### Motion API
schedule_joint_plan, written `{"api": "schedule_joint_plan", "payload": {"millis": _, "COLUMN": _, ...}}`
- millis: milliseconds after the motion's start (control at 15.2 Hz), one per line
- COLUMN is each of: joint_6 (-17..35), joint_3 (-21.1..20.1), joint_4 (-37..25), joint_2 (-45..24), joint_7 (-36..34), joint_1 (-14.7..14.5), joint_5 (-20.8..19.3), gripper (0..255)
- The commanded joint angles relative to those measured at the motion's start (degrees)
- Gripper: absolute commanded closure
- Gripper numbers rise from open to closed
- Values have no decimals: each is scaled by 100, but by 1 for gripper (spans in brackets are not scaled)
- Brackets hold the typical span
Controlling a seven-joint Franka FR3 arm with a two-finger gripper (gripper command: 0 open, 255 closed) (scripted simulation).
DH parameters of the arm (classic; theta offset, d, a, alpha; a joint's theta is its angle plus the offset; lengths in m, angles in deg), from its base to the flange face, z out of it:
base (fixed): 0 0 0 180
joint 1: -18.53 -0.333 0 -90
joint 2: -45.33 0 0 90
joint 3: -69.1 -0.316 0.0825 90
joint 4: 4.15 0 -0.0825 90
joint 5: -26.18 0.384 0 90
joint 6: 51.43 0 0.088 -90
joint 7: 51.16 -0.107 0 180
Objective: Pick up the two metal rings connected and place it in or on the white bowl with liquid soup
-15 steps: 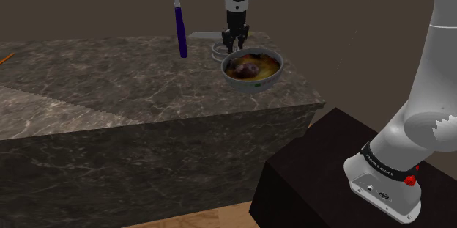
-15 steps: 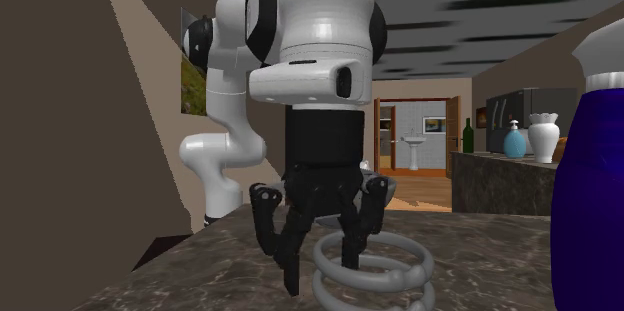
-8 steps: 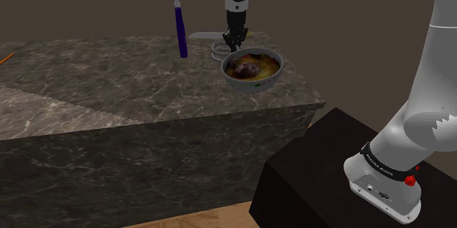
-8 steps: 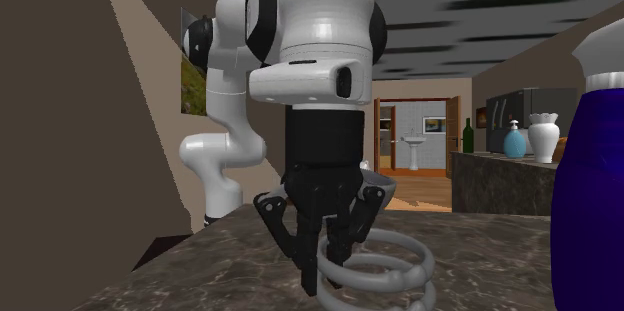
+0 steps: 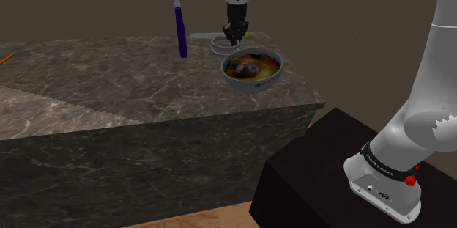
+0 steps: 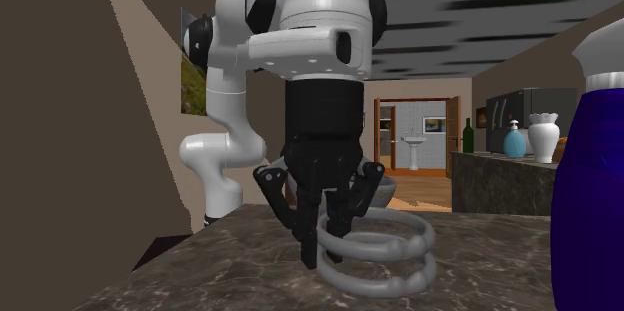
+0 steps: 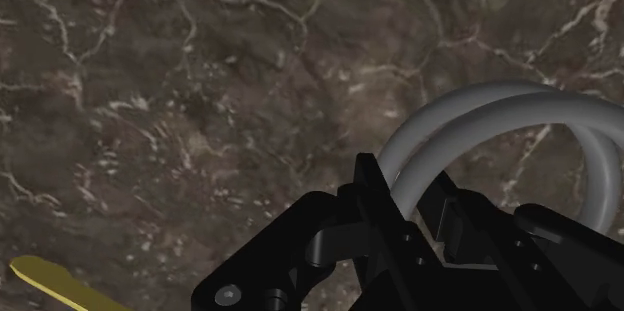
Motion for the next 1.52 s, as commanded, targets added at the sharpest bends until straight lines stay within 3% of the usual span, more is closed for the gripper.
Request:
{"api": "schedule_joint_plan", "payload": {"millis": 0, "joint_6": -149, "joint_3": -3, "joint_4": -115, "joint_2": 33, "joint_7": -2, "joint_1": -2, "joint_5": 4, "gripper": 255}}
{"api": "schedule_joint_plan", "payload": {"millis": 1452, "joint_6": -1875, "joint_3": -15, "joint_4": -1892, "joint_2": -18, "joint_7": -9, "joint_1": -34, "joint_5": 3, "gripper": 255}}
